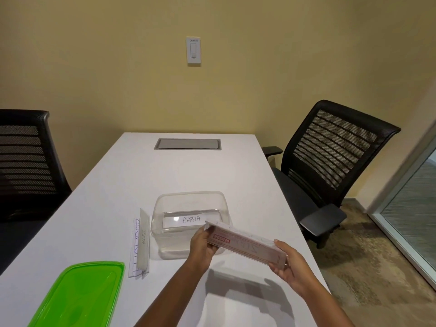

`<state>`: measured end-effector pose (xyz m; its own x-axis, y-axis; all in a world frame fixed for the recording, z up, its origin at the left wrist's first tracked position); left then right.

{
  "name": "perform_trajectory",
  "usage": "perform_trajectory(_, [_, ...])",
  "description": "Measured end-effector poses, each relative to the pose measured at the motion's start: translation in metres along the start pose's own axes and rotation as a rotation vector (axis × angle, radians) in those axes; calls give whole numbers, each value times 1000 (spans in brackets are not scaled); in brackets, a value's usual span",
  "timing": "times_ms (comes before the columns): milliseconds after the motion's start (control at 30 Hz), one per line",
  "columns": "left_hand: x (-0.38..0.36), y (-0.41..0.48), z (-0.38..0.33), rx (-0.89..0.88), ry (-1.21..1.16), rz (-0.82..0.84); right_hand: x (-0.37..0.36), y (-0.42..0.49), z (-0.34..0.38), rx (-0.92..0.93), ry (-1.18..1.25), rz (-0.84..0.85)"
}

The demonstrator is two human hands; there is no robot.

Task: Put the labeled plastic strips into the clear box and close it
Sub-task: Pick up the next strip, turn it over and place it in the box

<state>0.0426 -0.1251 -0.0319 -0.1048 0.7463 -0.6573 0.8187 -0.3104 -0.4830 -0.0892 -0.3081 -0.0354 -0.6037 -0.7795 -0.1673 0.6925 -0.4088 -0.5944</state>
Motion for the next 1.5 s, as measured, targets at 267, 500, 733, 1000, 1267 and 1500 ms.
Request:
perform_trajectory(267, [-1,-3,-10,16,402,-56,10,-12,48,331,-316,-222])
perform_trajectory(500, [1,-1,16,134,393,-90,-26,-92,120,954,-678,-518])
perform_trajectory(733, [-77,-28,50,498,158,289,-115,-175,108,1715,-1115,-692])
perform_trajectory(1000, [-89,-50,36,577,409,451,-135,-161,76,1728,-1177,-446])
perform_trajectory(1267, [-77,-46,6,481,707,556,-74,-118,119,1283,-934,-490])
perform_trajectory(1500, [-79,-67,3,472,982,771,-35,-41,136,726,-823,-298])
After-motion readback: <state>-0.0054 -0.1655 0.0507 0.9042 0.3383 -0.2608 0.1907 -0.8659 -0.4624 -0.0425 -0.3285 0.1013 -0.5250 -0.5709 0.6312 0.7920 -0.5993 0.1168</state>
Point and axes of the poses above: each hand's wrist, its own y-axis towards the middle knuckle, its own x-axis out of the back of the hand, z = x × y, the point moved 10 cm from there along y, towards the middle knuckle, and after that the axes turned 8 degrees about -y, right-handed, at the moved point
